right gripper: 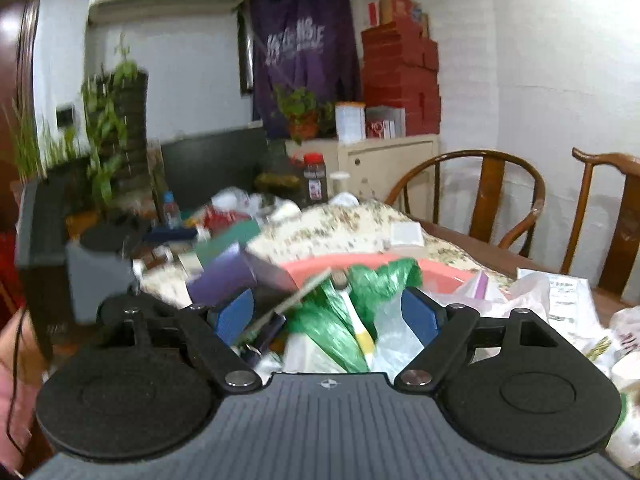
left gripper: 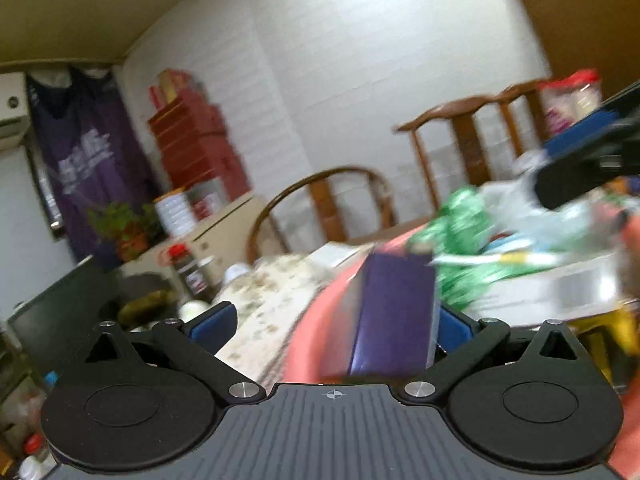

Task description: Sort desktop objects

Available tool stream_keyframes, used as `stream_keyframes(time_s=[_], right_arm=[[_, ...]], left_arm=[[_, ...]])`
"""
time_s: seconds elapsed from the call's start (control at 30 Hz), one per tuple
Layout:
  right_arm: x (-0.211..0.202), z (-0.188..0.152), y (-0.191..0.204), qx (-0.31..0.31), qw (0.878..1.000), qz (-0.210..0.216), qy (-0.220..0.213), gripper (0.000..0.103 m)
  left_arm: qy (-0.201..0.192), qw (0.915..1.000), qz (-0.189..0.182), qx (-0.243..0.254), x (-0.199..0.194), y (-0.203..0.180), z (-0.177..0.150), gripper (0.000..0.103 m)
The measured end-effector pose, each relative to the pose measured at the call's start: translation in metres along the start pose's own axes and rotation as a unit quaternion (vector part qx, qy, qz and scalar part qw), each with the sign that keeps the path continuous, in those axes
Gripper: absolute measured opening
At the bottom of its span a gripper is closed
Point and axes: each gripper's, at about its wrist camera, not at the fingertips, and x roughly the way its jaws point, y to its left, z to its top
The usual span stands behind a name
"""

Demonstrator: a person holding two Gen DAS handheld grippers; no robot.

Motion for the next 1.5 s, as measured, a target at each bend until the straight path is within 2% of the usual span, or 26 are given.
stream_keyframes(time_s=[0.1,0.23,0.37,0.5,0.7,0.87,0.97,1.07,1.13,1.3,1.4,1.5], right_arm=[[-0.008,0.004,-0.006,0.03,0.999,0.005,-0.017,0.091],[-0.024,-0.002,-0.017,0.074,0.997,-0.019,-0.022,0.095],[-0.047,-0.021,-0.022,0.108,0.991,-0.077,-0.02,0.101],[-0.079,-0.053,-0.027,0.13,0.983,-0.127,-0.025,0.102],[-0.143,-0.107,-0.035,0.143,0.968,-0.2,-0.051,0.102],[-0.201,-0.146,-0.052,0.152,0.943,-0.285,-0.081,0.102],[-0.225,-0.164,-0.068,0.165,0.933,-0.315,-0.06,0.102],[-0.232,-0.183,-0.074,0.142,0.927,-0.346,-0.003,0.102],[-0.232,-0.2,-0.073,0.108,0.925,-0.364,0.023,0.102],[-0.218,-0.23,-0.076,0.005,0.919,-0.385,0.086,0.102],[-0.218,-0.237,-0.087,-0.013,0.919,-0.384,0.088,0.102],[-0.229,-0.239,-0.109,0.021,0.926,-0.37,0.075,0.102]], left_arm=[[-0.018,0.9995,-0.023,-0.013,-0.013,-0.002,0.005,0.103],[-0.026,0.9982,-0.041,-0.035,-0.022,-0.009,0.009,0.103],[-0.027,0.997,-0.047,-0.054,-0.027,-0.023,0.007,0.103],[-0.041,0.9946,-0.059,-0.075,-0.038,-0.044,0.002,0.103],[-0.074,0.9855,-0.119,-0.095,-0.072,-0.1,0.0,0.103],[-0.095,0.9738,-0.192,-0.075,-0.097,-0.16,0.001,0.103],[-0.083,0.97,-0.225,-0.038,-0.1,-0.204,-0.001,0.103],[-0.058,0.9673,-0.247,0.001,-0.093,-0.247,-0.009,0.103],[-0.03,0.9682,-0.248,0.021,-0.083,-0.273,-0.011,0.103],[0.007,0.9678,-0.242,0.068,-0.061,-0.323,-0.007,0.103],[0.023,0.9636,-0.253,0.084,-0.047,-0.34,-0.003,0.103],[0.055,0.9562,-0.272,0.092,-0.031,-0.356,-0.004,0.102]])
